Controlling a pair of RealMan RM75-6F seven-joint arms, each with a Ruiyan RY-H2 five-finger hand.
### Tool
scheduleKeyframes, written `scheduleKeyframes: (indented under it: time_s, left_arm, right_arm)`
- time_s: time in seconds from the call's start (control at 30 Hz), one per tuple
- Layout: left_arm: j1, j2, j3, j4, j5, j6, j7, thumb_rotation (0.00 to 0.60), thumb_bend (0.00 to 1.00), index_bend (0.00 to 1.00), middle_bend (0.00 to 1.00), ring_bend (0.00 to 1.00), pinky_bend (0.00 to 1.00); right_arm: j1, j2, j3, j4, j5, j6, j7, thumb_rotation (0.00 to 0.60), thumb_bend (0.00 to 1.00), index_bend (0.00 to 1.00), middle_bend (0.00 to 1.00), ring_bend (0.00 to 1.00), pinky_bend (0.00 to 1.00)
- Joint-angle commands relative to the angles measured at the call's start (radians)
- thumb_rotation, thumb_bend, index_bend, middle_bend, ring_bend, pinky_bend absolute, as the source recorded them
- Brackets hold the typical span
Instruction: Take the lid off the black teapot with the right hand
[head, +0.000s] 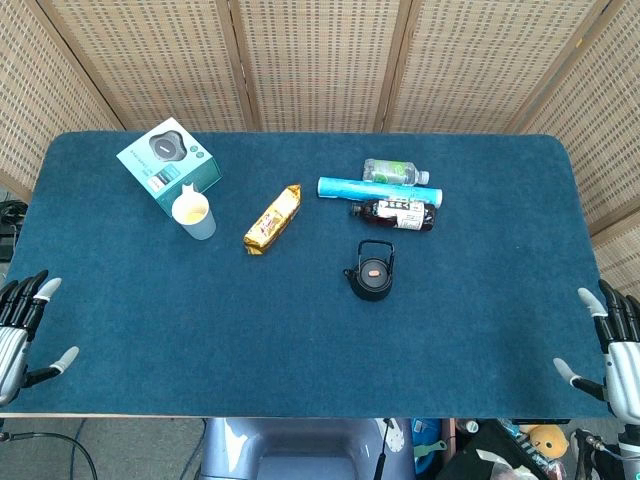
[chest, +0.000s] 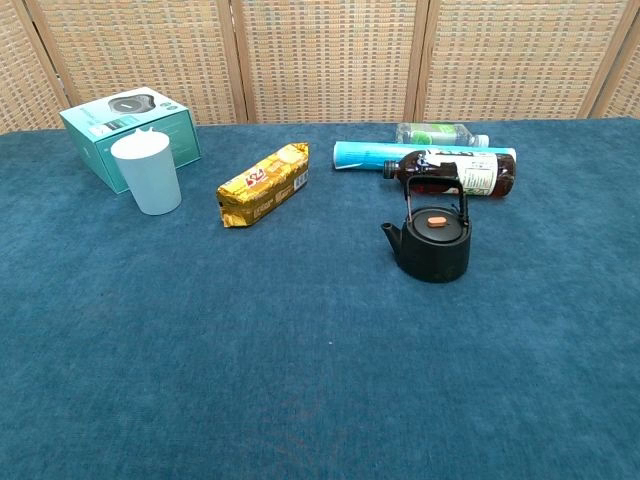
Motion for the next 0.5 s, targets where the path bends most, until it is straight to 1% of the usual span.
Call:
scheduleKeyframes:
  time_s: [0.03, 0.23, 0.3, 0.4, 0.5]
  left_arm:
    - [-0.001, 0.000, 0.000, 0.000, -0.002, -0.003, -0.001, 0.600, 0.23, 0.00, 0.00, 0.00, 0.00]
    - [-0.002, -0.002, -0.002, 0.002, -0.003, -0.004, 0.005, 0.600, 0.23, 0.00, 0.00, 0.00, 0.00]
    - [-0.005, -0.005, -0.003, 0.004, -0.005, -0.007, 0.007, 0.600, 0.23, 0.00, 0.00, 0.00, 0.00]
    - [-0.009, -0.013, -0.007, 0.009, -0.007, -0.010, 0.013, 0.600, 0.23, 0.00, 0.00, 0.00, 0.00]
    - [-0.013, -0.019, -0.009, 0.010, -0.013, -0.019, 0.023, 0.600, 0.23, 0.00, 0.00, 0.00, 0.00]
  right_arm:
    - [0.001, 0.000, 0.000, 0.000, 0.001, -0.002, 0.000, 0.600, 0.06, 0.00, 0.00, 0.00, 0.00]
    - [0.009, 0.001, 0.000, -0.003, 0.002, -0.017, 0.002, 0.600, 0.06, 0.00, 0.00, 0.00, 0.00]
    - [0.029, -0.006, 0.011, 0.000, 0.004, -0.037, -0.005, 0.600, 0.06, 0.00, 0.00, 0.00, 0.00]
    - [0.080, -0.016, 0.035, 0.002, 0.016, -0.097, -0.025, 0.600, 0.06, 0.01, 0.00, 0.00, 0.00]
    - [0.156, -0.008, 0.073, -0.017, 0.033, -0.184, -0.052, 0.600, 0.09, 0.06, 0.00, 0.00, 0.00]
